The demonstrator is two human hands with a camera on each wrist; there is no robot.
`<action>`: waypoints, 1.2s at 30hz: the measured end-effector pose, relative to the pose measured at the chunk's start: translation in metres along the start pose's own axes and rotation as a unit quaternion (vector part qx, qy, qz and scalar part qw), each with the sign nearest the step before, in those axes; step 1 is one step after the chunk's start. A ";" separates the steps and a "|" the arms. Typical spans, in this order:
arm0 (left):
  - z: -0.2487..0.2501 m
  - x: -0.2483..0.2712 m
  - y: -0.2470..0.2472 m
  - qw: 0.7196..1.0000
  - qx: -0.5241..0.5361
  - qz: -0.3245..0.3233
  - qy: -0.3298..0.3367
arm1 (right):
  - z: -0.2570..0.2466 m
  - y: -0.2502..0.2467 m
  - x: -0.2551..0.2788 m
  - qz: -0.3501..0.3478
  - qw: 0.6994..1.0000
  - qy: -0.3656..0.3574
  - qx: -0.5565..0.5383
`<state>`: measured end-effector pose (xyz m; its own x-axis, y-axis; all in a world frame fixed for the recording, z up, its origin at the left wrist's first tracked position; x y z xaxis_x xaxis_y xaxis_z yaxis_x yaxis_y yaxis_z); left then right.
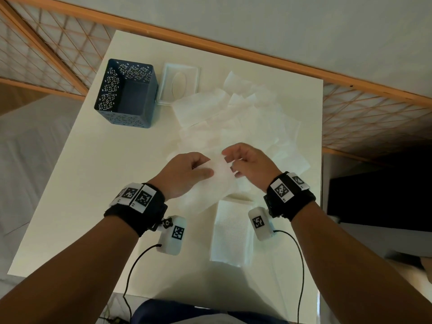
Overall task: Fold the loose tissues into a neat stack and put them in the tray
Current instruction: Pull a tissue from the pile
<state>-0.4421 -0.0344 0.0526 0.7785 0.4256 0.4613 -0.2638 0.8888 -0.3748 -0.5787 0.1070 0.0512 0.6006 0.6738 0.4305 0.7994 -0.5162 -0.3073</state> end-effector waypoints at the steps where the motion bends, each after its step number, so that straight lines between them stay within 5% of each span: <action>1: -0.003 0.002 -0.004 1.000 0.004 0.008 -0.001 | 0.006 -0.007 -0.009 0.032 0.999 0.015 0.006; 5: -0.017 0.012 -0.013 0.999 0.027 0.021 -0.014 | 0.033 -0.039 -0.040 0.155 0.974 0.107 0.123; 8: -0.025 0.017 -0.019 0.998 0.051 0.042 -0.023 | 0.048 -0.043 -0.053 0.151 0.954 0.156 0.207; 29: -0.040 0.029 -0.025 0.993 0.065 0.090 -0.033 | 0.055 -0.021 -0.079 0.150 0.926 0.163 0.307; 36: -0.033 0.031 -0.027 0.996 0.040 0.084 -0.012 | 0.018 -0.034 -0.058 0.179 0.951 0.077 0.242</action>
<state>-0.3916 -0.0503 0.0501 0.7055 0.5726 0.4177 -0.4338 0.8149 -0.3844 -0.6406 0.0954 0.0217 0.8560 0.3959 0.3326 0.4800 -0.3693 -0.7958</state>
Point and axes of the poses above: each hand's wrist, its own x-axis away from the middle knuckle, its own y-axis out of the palm, z = x × y, the point moved 7 cm from there along -x, towards the middle knuckle, and after that the axes turned 5 degrees about z, right-handed, at the moved point
